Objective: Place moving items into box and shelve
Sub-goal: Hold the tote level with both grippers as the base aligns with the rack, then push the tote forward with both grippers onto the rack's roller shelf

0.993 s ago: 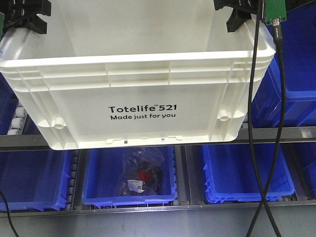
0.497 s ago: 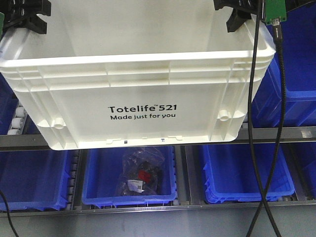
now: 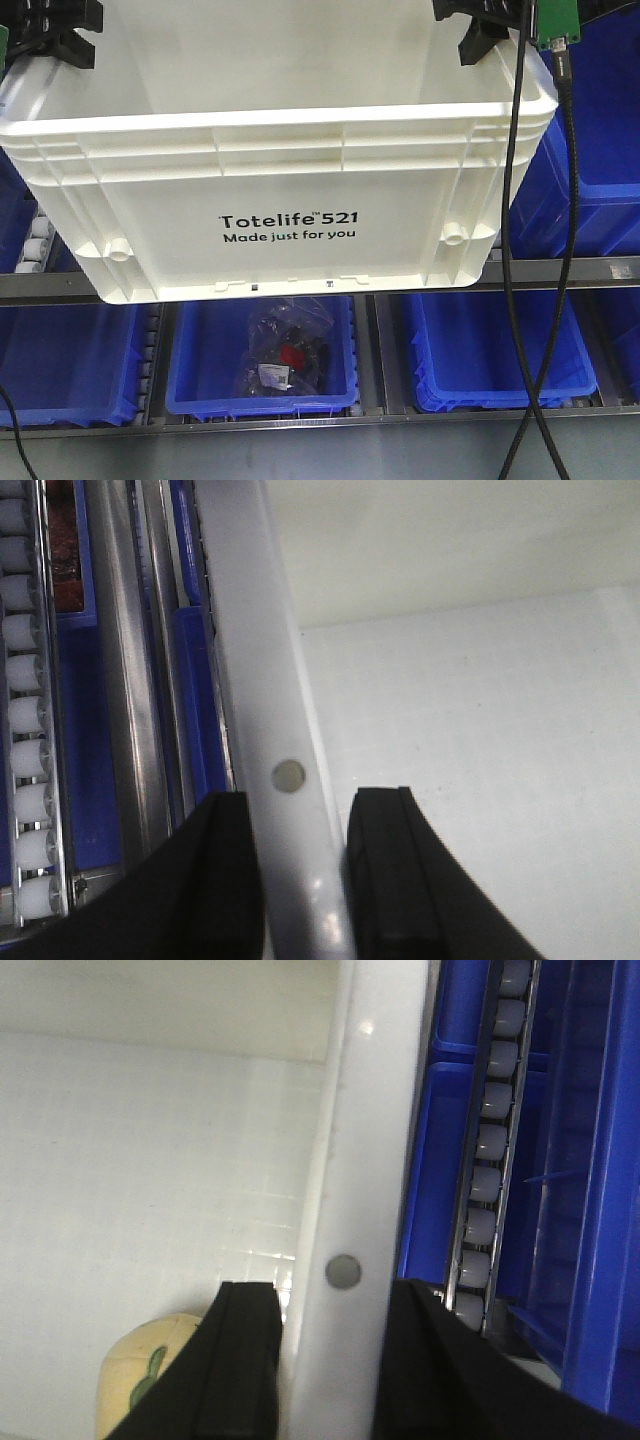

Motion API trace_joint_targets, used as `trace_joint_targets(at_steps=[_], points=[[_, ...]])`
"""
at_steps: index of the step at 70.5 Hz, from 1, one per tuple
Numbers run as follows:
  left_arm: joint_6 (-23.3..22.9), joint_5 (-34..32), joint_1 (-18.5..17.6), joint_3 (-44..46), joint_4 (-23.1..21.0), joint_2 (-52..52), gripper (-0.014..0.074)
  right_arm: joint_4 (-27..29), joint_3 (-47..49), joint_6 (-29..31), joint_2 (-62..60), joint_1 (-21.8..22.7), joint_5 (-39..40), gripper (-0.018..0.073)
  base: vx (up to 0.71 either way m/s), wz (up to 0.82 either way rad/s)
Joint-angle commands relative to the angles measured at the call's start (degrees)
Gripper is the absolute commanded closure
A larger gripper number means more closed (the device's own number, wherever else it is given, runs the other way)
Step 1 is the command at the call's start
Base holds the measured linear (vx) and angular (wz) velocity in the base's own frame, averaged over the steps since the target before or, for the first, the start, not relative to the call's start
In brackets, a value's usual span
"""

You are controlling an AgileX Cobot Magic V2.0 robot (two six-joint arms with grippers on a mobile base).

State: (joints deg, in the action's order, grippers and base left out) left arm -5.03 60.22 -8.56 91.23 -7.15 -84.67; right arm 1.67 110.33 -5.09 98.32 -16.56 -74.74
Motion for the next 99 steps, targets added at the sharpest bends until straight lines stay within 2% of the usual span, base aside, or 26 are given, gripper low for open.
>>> trace_joint_targets(at_steps=[1,19,43,66,83,99], points=[[1.4,-8.0,-0.3,2.5,-0.7,2.9,0.0613,0.5,2.4,0.5,-3.9,0.3,4.8,0.0571,0.0,0.0],[1.4,-9.5,-0.3,2.5,0.8,1.4,0.0613,5.2,2.4,0.6,-1.9,0.3,8.5,0.0571,0.0,0.0],[1.9,-13.2,-0.3,2.5,2.6,-4.7,0.0613,5.3,2.4,1.0,4.0,0.3,14.5,0.0571,0.0,0.0],[1.8,-19.4,-0.3,2.5,7.9,-9.1,0.0613,7.8,2.4,1.4,7.8,0.3,24.4,0.057,0.0,0.0],[1.6,-26.5,-0.3,2.5,8.5,-10.5,0.0613,13.1,2.4,6.4,10.0,0.3,29.1,0.057,0.0,0.0],[1.2,-30.3,-0.3,2.5,10.0,-12.7,0.0613,13.3,2.4,8.3,11.2,0.3,32.5,0.057,0.0,0.0]])
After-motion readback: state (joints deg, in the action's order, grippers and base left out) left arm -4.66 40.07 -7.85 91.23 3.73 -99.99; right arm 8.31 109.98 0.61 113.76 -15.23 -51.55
